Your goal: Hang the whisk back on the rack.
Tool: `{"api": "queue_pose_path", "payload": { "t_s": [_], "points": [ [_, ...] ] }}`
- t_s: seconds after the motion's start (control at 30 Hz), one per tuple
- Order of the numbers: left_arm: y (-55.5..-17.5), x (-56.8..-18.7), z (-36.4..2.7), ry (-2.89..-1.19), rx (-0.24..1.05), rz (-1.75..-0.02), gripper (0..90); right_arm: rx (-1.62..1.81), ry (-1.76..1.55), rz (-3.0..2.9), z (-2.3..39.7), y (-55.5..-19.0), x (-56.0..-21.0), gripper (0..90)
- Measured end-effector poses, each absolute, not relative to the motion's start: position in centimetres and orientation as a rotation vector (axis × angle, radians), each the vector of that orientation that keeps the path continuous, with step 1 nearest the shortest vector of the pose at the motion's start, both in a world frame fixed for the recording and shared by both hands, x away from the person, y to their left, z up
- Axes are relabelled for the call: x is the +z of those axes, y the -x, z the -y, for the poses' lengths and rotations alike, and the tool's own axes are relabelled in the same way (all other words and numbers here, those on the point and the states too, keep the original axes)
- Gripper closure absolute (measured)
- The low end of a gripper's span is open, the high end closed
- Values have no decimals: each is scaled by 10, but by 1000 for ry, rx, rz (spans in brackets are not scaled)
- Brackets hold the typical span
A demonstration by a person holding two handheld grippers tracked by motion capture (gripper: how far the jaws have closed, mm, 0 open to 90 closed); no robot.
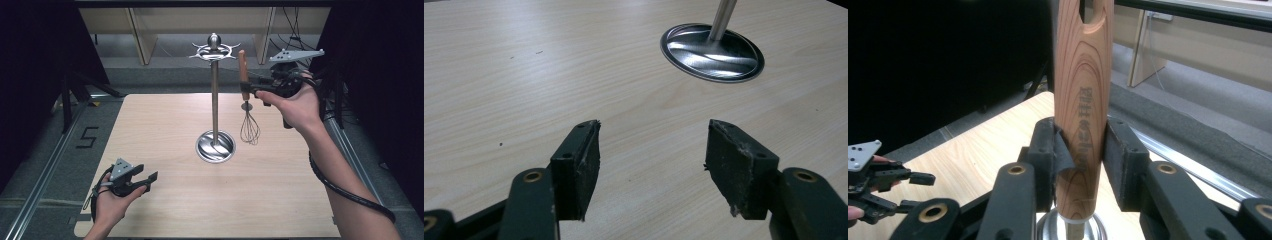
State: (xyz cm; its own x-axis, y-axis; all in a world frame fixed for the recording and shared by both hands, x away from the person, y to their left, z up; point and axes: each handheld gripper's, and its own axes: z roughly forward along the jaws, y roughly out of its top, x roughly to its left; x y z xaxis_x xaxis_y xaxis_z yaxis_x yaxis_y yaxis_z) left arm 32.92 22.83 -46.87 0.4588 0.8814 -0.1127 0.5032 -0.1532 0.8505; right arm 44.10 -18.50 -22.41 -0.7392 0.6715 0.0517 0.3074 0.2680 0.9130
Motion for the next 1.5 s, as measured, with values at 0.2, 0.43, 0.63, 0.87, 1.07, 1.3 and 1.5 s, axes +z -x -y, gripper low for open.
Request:
{"api": "queue_pose_path", "payload": {
  "t_s": [0.2,0.43,0.63,0.87,1.07,1.3,1.5],
  "points": [
    [-329,-469,-228,-1805,526,-1177,378,1468,-901,-2180,183,-442,-223,689],
    [-329,-469,-229,-1802,526,-1177,378,1477,-948,-2206,180,-440,-222,688],
    [-329,-469,-228,-1800,528,-1177,378,1476,-959,-2209,179,-440,-223,688],
    [-329,-469,-228,-1805,527,-1176,378,1471,-993,-2229,177,-438,-222,688],
    [-329,-469,-228,-1804,526,-1176,378,1467,-999,-2228,175,-439,-222,688],
    [-329,-469,-229,-1801,526,-1176,378,1459,-1022,-2235,172,-440,-221,688],
    [-329,-469,-229,-1803,525,-1176,378,1459,-1049,-2230,168,-441,-221,688]
  ]
}}
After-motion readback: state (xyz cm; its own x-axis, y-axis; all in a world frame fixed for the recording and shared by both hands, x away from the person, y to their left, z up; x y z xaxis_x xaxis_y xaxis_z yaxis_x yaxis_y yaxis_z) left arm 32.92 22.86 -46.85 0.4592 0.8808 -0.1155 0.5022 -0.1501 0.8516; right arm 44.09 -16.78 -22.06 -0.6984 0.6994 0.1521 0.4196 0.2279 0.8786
